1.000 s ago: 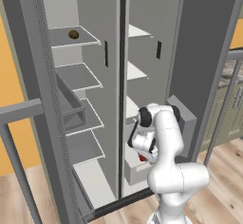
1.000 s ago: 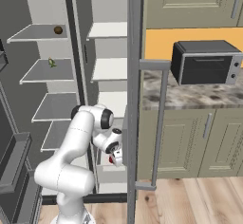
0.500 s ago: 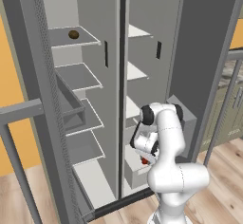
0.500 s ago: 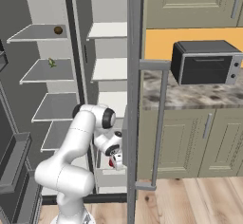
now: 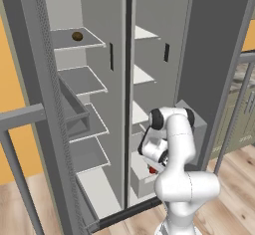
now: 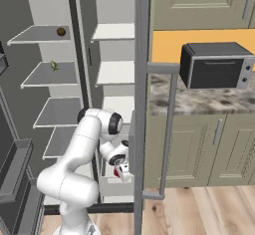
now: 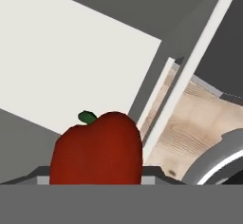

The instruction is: Take the bell pepper and kiwi from the fridge shelf and place them in the freezer drawer to begin freezing them.

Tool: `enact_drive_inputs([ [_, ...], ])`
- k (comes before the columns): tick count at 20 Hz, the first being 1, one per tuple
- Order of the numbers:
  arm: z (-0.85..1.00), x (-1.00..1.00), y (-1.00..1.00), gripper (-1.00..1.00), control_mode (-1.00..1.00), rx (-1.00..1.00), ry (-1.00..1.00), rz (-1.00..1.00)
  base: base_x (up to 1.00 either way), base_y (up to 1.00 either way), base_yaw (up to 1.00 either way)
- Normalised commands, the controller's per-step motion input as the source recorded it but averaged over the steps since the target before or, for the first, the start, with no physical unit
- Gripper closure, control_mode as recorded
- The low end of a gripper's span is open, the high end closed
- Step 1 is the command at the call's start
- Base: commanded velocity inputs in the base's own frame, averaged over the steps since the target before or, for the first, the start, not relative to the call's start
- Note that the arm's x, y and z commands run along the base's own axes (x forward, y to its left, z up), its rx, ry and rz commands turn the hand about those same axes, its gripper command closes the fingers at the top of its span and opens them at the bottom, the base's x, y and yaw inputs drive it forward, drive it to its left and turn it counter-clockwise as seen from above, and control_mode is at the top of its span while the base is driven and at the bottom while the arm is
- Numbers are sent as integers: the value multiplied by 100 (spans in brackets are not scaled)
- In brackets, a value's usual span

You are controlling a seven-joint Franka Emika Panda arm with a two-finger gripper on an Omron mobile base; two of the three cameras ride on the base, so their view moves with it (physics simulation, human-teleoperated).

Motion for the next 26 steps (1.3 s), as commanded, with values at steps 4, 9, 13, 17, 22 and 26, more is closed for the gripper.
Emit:
enact_drive_inputs([
  [4,5,60,0,100,-100,0,0,0,0,0,0],
  [9,-14,17,1,100,-100,0,0,0,0,0,0],
  [13,-51,2,8,100,-100,0,0,0,0,0,0],
  [17,-61,0,11,100,-100,0,0,0,0,0,0],
  [22,-66,-10,8,100,-100,0,0,0,0,0,0],
  [26,-46,-57,6,100,-100,0,0,0,0,0,0],
])
